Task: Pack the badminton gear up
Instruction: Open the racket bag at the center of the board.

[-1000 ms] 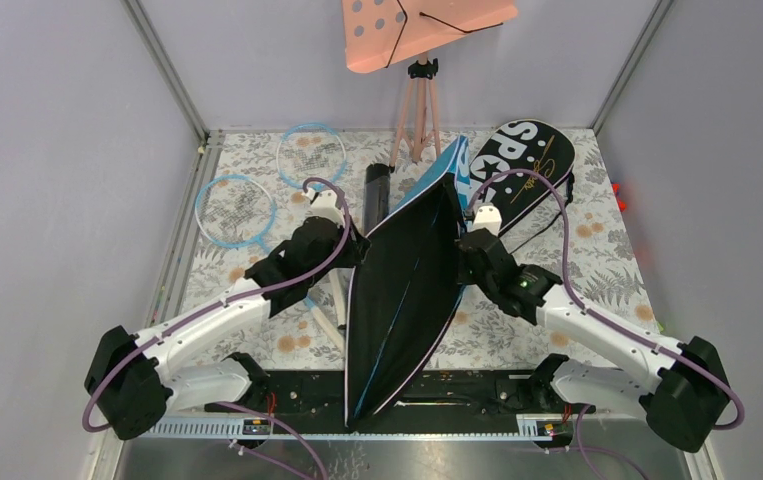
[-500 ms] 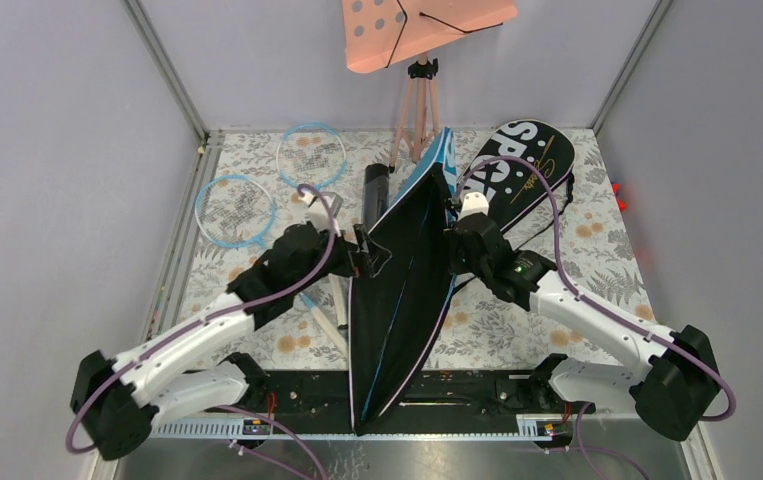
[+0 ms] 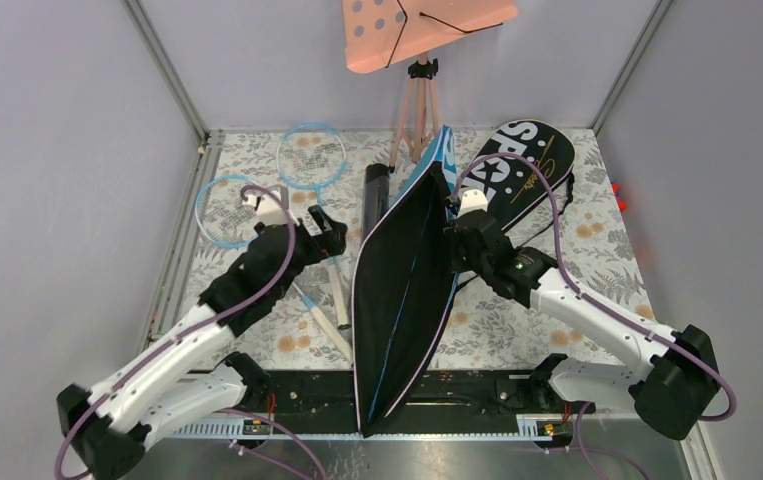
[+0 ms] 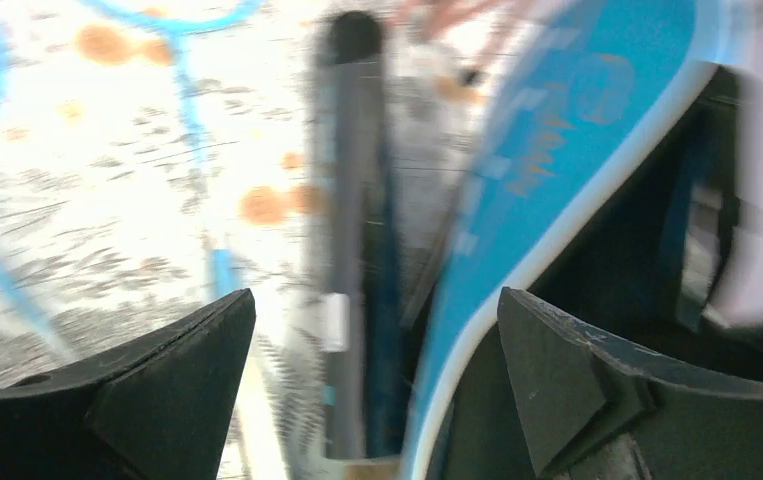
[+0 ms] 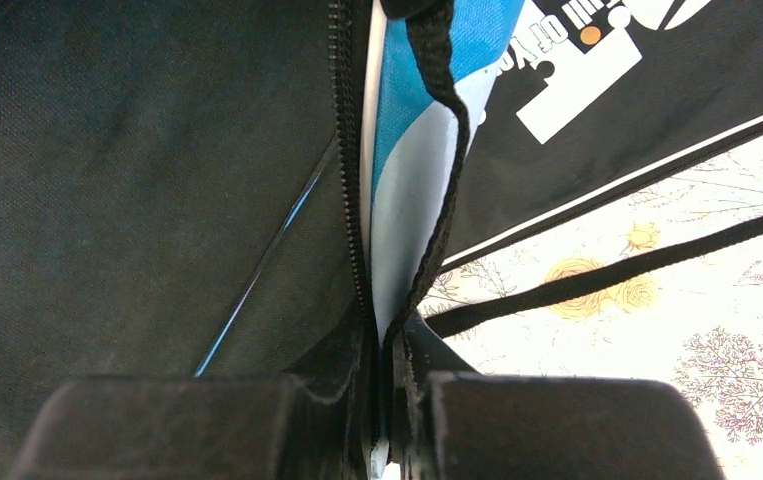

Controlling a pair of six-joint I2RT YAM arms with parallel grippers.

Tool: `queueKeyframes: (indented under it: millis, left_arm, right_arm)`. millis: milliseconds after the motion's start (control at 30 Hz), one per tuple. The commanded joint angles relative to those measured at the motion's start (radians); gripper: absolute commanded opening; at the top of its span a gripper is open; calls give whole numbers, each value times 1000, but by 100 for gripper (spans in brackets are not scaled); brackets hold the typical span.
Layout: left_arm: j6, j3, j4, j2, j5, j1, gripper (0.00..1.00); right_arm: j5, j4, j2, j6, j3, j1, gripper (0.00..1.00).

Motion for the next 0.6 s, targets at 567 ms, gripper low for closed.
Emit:
queueKeyframes:
  millis: [567]
  left_arm:
    - [32,404,-158,970,182,339,73]
  right_arm:
    - [-1,51,38,-44,22,-8,0]
